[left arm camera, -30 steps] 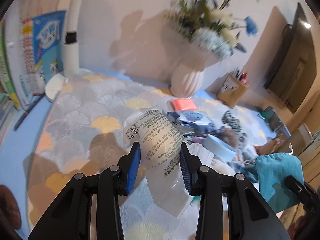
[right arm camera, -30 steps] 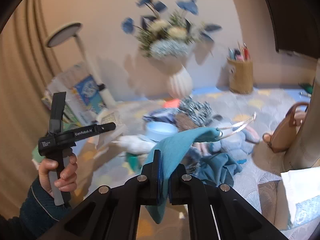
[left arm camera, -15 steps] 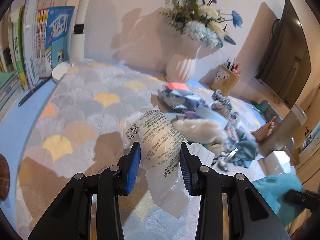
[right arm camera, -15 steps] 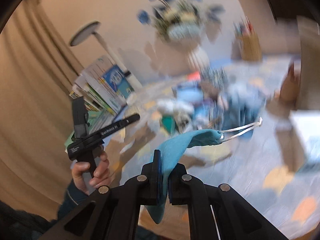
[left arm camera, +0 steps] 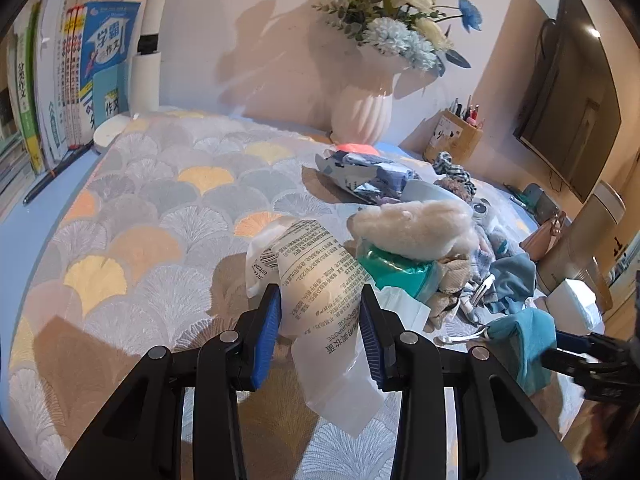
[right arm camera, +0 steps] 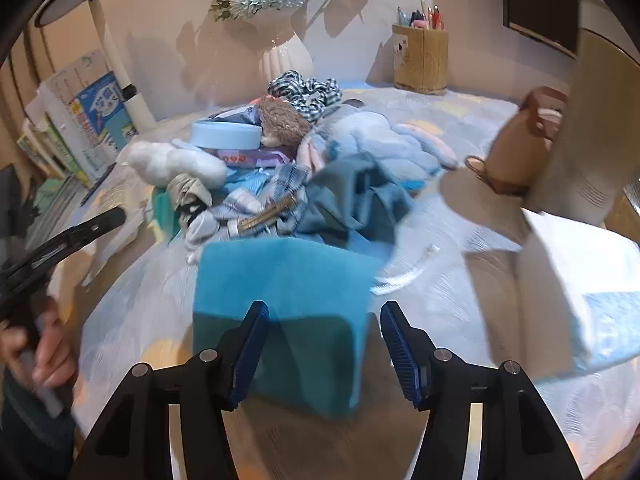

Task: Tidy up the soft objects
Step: 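Lift the bag and teal cloth and carry both toward the glass tray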

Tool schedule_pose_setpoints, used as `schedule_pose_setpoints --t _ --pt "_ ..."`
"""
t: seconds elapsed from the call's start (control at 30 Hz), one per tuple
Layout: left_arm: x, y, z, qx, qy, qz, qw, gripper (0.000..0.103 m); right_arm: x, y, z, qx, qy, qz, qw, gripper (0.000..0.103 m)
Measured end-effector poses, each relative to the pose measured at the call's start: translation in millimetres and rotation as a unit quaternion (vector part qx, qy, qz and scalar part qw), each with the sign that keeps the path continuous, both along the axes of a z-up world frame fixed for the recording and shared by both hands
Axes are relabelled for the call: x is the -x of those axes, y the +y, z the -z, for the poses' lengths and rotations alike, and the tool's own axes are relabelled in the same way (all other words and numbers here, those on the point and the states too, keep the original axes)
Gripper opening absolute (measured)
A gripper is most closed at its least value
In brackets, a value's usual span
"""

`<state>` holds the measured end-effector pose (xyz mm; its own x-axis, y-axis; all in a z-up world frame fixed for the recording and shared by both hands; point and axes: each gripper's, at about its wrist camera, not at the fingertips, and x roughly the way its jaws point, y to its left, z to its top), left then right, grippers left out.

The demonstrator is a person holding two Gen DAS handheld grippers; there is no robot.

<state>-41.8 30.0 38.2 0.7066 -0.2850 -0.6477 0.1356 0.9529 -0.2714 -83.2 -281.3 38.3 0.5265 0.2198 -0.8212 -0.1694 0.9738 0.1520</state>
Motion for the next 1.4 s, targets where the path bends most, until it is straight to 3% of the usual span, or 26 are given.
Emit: schedule_pose_setpoints --t 0.1,0.17,0.2,0.23,0.37,0.47,0.53,0.67,0.77,0.93,0.97,1.03,1.4 --pt "1.5 -2.6 -0.9 -0.005 -0.005 0.005 1.0000 0.035 13.4 -20.7 -13.1 0.006 -0.001 -0.020 1.000 0.059" --pt "2.0 -2.6 -1.2 -0.006 -0.006 0.006 0.9999 0.035 20.8 -20.3 -26.7 0.021 -0.016 -0.035 0.999 0.071" --pt "1.6 -2.2 -1.2 -0.004 -0.006 0.005 1.0000 0.035 21.0 -18.4 -31.4 0.024 -0.022 -0.045 0.998 0.088" --pt "1.3 -1.4 -0.9 -0.002 -0.005 0.005 1.0000 0.035 20.9 -13.2 -36.9 0.030 -0.033 -0.058 0.997 0.096" --pt "1.5 -1.7 -0.8 -0.003 -0.004 0.005 1.0000 0.035 9.0 20.3 -38.4 0.043 -0.046 -0.125 0.990 0.096" --pt "3.9 -3.1 -2.5 -0.004 -0.010 0.011 0.9999 0.035 -6.5 46.7 -15.3 0.088 -0.028 -0.164 0.982 0.096" --pt "4.0 -3.2 -1.9 -0.003 -0.009 0.012 0.9999 0.035 -13.0 52.3 -1.1 0.101 -0.024 -0.158 0.982 0.096" --pt "3.8 -6.2 -1.7 -0.010 -0.008 0.016 0.9998 0.035 -23.4 46.6 16.1 0.074 -0.018 -0.130 0.989 0.096" --pt "3.9 -6.7 -1.5 -0.012 -0.008 0.015 0.9998 0.035 -30.0 42.4 21.8 0.056 -0.015 -0.109 0.992 0.087" --pt "5.4 -8.1 -2.6 -0.016 -0.012 0.015 0.9997 0.035 -23.2 35.9 17.3 0.062 -0.034 -0.084 0.994 0.035" --pt "6.4 -8.9 -3.6 -0.020 -0.014 0.013 0.9996 0.035 -21.0 33.6 16.1 0.058 -0.036 -0.077 0.995 0.031" --pt "9.9 -10.7 -7.2 -0.025 -0.021 0.014 0.9994 0.035 -17.7 28.8 12.3 0.042 -0.038 -0.064 0.996 0.013" --pt "50.3 -47.3 -69.6 -0.032 -0.091 0.053 0.9940 0.035 16.7 11.4 -45.7 -0.022 -0.096 -0.041 0.994 0.009"
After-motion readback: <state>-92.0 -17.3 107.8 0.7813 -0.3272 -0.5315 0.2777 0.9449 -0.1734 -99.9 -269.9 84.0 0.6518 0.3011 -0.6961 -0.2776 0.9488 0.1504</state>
